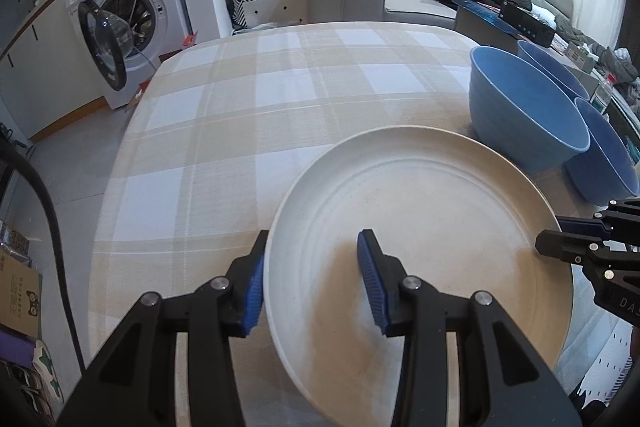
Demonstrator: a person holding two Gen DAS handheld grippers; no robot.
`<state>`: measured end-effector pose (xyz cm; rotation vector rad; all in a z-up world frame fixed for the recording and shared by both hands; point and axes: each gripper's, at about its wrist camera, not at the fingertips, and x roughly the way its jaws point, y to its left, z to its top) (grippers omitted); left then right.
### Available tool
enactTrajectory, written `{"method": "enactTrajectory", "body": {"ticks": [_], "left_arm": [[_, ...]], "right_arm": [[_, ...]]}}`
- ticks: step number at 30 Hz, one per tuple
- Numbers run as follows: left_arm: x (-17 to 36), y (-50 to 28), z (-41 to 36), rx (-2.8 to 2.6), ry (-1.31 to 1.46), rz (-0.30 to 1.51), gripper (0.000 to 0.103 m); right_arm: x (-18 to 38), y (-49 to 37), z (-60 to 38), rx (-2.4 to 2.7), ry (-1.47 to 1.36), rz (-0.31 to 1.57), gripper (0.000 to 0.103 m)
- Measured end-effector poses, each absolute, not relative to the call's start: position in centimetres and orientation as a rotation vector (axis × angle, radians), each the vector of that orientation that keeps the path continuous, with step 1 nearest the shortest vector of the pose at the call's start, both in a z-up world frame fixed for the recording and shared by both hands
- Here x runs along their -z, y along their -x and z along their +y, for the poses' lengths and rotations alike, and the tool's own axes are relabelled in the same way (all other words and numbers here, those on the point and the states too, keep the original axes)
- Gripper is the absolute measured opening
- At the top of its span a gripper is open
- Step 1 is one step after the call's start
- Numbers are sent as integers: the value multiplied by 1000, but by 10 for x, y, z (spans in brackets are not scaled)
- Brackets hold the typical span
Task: Organize plates and bowls
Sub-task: 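Lower the held plate onto the stacked cream plates with both grippers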
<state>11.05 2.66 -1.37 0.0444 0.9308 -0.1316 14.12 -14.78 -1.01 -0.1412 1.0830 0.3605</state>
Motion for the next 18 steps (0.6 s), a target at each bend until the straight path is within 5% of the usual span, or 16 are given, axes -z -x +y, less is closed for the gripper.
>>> {"method": "enactTrajectory", "body": {"ticks": [18], "left_arm": [[24,-130,-6,198,-73,926,41]], "right_arm": [[20,-146,-175,-272,151,1079,16]]}}
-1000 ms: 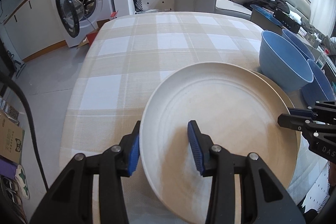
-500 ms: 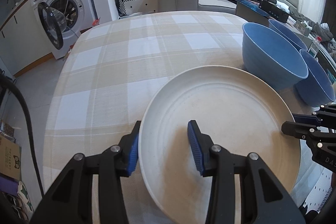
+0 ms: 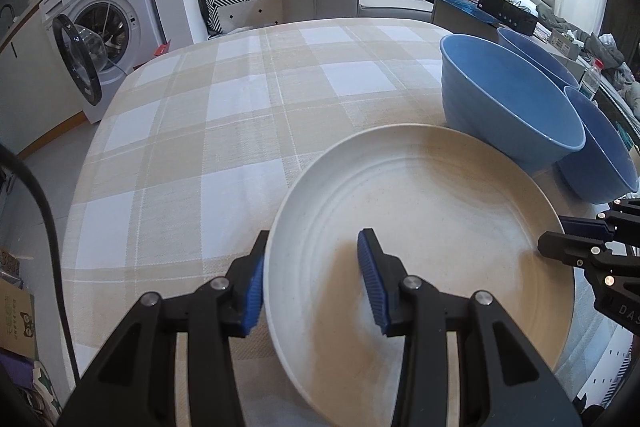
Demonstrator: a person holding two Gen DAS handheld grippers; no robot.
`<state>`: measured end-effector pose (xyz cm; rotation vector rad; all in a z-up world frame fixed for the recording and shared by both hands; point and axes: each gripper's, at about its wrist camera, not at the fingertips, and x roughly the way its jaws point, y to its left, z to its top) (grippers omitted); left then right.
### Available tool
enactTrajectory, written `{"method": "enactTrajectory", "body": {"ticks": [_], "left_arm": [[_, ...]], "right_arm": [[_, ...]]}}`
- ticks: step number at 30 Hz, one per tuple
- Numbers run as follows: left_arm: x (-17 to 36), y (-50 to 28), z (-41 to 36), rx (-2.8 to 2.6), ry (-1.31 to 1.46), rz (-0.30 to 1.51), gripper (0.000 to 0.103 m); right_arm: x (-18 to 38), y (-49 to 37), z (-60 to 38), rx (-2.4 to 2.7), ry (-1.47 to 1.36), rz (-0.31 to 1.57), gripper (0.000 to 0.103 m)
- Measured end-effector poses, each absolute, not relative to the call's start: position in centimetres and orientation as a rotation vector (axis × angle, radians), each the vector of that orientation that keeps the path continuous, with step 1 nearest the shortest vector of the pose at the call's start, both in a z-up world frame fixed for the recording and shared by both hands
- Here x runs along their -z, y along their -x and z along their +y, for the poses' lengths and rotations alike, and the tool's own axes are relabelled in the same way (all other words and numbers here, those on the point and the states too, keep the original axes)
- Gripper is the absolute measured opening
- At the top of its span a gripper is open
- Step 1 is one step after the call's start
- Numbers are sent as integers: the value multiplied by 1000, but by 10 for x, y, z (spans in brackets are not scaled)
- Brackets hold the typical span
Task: Organize plates and bowls
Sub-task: 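Lower the held plate onto the stacked cream plates with both grippers, then open the right gripper while the left gripper opens, releasing the plate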
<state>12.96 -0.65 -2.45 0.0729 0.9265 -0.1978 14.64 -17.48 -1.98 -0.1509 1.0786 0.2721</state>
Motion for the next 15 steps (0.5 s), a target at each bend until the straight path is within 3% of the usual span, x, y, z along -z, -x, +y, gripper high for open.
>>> {"method": "enactTrajectory", "body": {"ticks": [12,15], "left_arm": [[30,-130,-10,194,-106,920,43],[31,-128,-12,203,-120,919,52]], "right_arm": [[23,-147,-173,-270,168,1069,18],[23,-147,-176,-287,151,1063,22]]}}
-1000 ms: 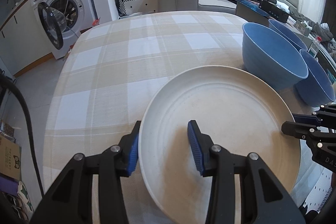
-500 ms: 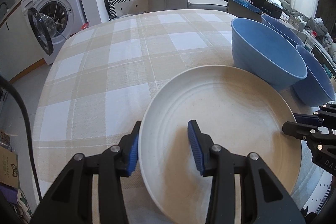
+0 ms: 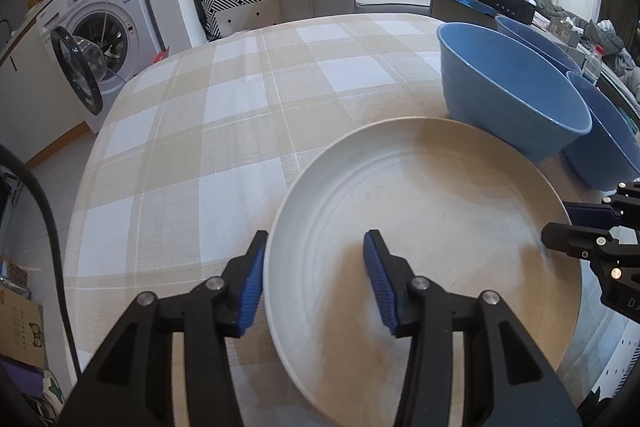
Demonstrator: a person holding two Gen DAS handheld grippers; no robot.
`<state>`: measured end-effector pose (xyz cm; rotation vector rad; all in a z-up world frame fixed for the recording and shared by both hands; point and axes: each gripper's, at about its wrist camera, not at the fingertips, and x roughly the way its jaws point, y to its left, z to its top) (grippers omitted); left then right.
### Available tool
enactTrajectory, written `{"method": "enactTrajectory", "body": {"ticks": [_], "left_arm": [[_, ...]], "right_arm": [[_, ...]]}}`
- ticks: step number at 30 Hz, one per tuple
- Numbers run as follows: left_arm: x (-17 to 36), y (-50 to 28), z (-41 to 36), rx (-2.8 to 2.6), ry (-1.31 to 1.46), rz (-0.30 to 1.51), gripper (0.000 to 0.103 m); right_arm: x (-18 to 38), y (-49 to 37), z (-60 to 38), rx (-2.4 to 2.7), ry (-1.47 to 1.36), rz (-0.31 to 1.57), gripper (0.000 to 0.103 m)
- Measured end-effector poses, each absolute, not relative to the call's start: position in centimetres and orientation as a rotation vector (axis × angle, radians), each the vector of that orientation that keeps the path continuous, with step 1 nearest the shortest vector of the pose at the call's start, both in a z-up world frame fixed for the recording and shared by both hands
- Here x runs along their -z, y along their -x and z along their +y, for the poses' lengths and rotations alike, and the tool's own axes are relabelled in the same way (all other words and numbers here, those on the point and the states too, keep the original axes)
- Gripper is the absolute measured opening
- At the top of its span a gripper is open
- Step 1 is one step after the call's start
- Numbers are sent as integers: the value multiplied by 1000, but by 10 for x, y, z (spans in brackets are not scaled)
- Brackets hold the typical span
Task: Organize plates and bowls
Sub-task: 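Open the right gripper while the left gripper opens, releasing the plate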
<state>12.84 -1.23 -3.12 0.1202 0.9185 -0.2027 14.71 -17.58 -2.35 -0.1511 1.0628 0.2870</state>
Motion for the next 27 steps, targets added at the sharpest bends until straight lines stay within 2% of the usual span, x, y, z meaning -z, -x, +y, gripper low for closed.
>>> {"method": "enactTrajectory", "body": {"ticks": [5,7,8,9,11,14,16,21,27], "left_arm": [[25,-119,-11,237,-118,912,64],[18,-112,-9,255,-116,895,65],[14,-107,-8,260,-116,887,70],[11,-104,-7,264,-111,878,80],[3,-97,-4,275,-87,853,90],[-7,-90,1,306,-45,838,94],[-13,-86,2,312,-33,826,103],[-23,-80,-1,322,-23,804,103],[-36,-76,-4,313,-8,782,103]], "right_arm": [[18,-143,-186,-338,81,1040,34],[12,-140,-191,-363,54,1018,39],[9,-139,-193,-367,46,1006,45],[5,-137,-196,-373,38,992,52],[0,-136,-198,-383,25,976,60],[-8,-135,-202,-389,-2,954,82],[-12,-133,-203,-396,-15,942,87],[-25,-126,-206,-411,-18,906,100],[-38,-118,-211,-407,-10,867,101]]}}
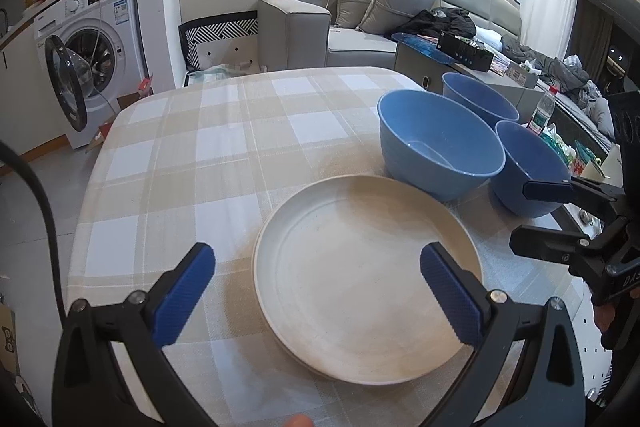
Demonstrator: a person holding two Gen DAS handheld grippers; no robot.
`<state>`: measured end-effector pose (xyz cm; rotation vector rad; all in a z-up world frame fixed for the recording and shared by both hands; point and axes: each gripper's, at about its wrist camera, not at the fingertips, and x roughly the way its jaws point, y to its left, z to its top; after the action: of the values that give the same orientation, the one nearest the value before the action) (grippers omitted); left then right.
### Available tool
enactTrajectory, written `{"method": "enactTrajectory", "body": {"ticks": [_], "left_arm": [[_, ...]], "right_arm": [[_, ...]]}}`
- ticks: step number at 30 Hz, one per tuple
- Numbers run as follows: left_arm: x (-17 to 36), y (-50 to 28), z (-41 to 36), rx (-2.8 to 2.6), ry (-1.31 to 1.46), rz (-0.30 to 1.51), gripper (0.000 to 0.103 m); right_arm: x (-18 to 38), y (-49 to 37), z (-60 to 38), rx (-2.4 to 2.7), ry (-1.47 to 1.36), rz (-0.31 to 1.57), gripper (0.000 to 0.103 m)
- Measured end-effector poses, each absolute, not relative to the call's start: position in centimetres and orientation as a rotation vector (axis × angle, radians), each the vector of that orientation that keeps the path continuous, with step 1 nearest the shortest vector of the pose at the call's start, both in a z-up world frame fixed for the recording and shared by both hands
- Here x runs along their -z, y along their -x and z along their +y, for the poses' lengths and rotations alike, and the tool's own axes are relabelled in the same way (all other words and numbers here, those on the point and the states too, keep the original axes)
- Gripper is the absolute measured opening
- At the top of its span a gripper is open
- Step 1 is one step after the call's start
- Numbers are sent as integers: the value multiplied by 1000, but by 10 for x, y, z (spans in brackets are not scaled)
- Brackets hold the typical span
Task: Organize plates and bowls
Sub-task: 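Open the right gripper while the left gripper opens, releasing the plate, then move both open grippers to the rim of a light-blue bowl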
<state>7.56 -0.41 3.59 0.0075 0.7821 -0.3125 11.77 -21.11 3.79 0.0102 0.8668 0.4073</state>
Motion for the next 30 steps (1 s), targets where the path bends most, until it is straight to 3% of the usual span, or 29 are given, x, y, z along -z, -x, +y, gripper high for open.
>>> {"method": "enactTrajectory", "body": {"ticks": [30], "left_arm": [[-76,-82,-51,340,-12,727,103]], "right_arm": [[-98,-101,-293,-365,-75,747,103]]}}
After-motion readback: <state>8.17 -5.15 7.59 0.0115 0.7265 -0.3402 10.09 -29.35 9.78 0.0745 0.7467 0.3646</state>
